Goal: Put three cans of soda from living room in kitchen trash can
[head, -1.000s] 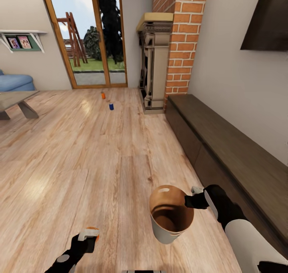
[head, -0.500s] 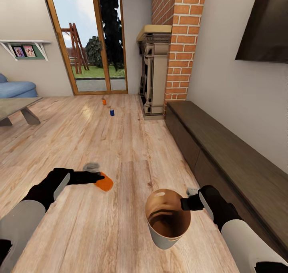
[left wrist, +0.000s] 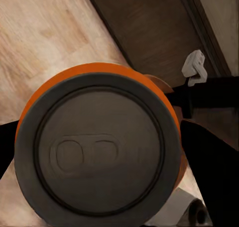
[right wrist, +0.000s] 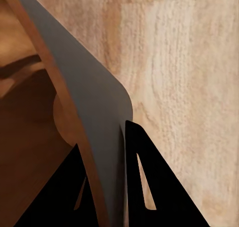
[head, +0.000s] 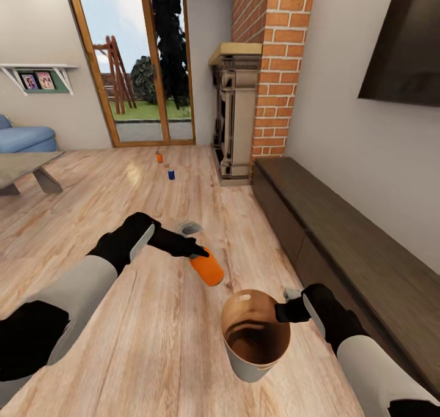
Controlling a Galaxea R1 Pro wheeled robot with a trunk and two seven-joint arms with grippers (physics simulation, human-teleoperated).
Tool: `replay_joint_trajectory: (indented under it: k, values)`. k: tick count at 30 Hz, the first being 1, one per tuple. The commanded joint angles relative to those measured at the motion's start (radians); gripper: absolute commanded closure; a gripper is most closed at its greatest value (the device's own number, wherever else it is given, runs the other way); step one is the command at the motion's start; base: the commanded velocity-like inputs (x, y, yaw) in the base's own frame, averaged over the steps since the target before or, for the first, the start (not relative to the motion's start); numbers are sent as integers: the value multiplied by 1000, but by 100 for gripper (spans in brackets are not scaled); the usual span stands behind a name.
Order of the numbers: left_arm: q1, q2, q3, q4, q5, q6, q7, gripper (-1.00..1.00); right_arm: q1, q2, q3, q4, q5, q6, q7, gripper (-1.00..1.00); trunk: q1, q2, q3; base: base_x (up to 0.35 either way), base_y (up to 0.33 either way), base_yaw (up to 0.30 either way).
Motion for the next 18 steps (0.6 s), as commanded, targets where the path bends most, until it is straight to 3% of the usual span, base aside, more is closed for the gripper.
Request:
replay_joint_trajectory:
  k: [1,6,13,16,18]
  values:
    - [-1,-9,-6,11,-3,0,0,100,-1,1,-1,0,-27,5,8,100,-4,7,3,0,0,0]
    - [-20,-34,-49,55,-4,0,-2,100,-29,28,-1,5,-26,13,1,100,-23,42,19,0,0,0]
    - [-52,-53,-73,67,-4,0,-2,100,-85,50,2,101,-22,17,-13,100,-50,91,41,0,0,0]
    - [-57,-74,-156,82,-3,0,-2,100,-133,59,7,196,-22,16,-61,100,-54,98,44,0,0,0]
    - [-58,-79,-189,88,-3,0,-2,100,-153,62,8,227,-22,16,-80,100,-54,98,44,0,0,0]
